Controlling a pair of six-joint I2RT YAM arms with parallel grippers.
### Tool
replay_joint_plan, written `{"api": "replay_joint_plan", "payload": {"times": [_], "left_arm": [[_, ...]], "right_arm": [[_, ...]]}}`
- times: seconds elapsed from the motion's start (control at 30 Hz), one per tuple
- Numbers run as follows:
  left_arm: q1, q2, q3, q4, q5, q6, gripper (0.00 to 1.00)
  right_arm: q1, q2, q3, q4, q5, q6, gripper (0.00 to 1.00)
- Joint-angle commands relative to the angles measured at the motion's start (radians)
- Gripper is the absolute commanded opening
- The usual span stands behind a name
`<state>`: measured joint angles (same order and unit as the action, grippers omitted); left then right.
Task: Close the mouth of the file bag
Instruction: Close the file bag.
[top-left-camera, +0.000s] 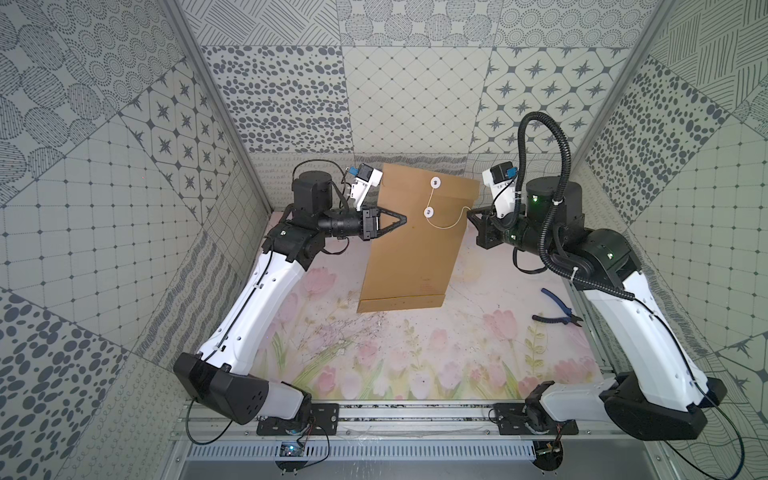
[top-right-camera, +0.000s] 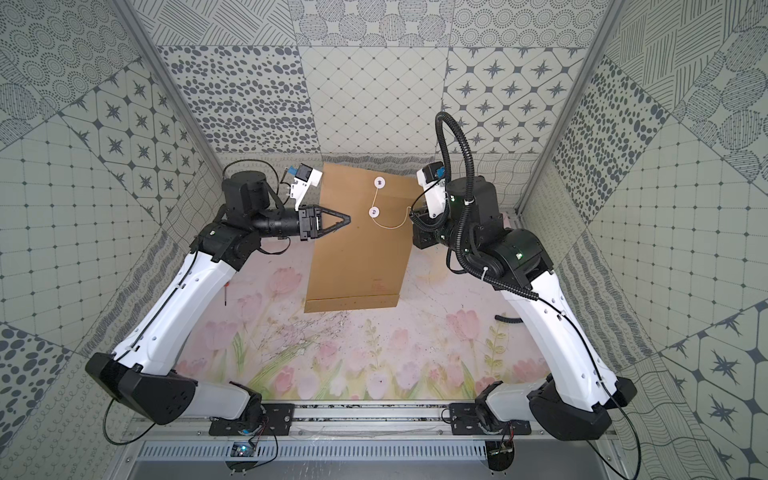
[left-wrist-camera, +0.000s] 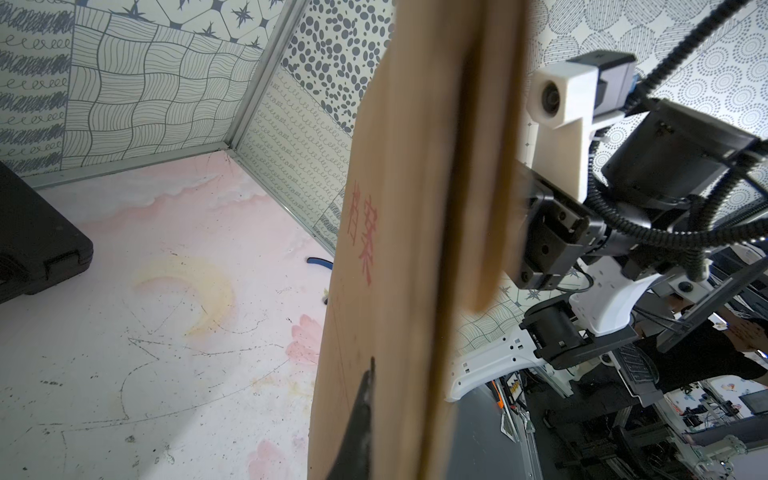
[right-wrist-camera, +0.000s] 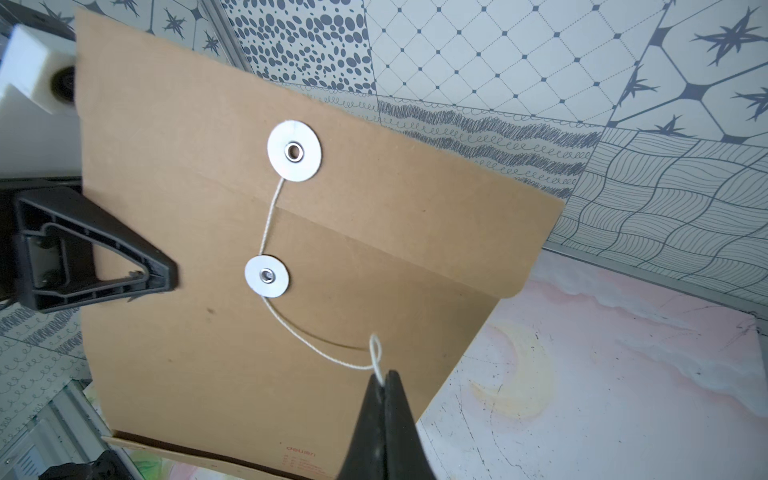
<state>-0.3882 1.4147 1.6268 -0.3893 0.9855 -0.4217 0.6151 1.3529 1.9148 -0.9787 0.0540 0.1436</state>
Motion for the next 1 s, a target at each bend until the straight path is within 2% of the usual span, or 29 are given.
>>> {"api": "replay_joint_plan", "payload": {"times": [0.0, 0.5, 0.97], "left_arm": [[-0.012, -0.015, -0.008, -0.002, 0.043, 0.042, 0.00], [-0.049, -0.039, -0.066, -0.023, 0.059, 0.061, 0.00], [-0.089, -0.007, -0.113, 0.065, 0.053, -0.005, 0.00]], "right_arm": [[-0.001, 0.034, 0.061, -0.018, 0.043, -0.051, 0.00], [-0.016, 0.192, 0.280, -0.038, 0.040, -0.086, 0.00], [-0.008, 0.325, 0.458, -0.045, -0.035, -0.057, 0.00]]}}
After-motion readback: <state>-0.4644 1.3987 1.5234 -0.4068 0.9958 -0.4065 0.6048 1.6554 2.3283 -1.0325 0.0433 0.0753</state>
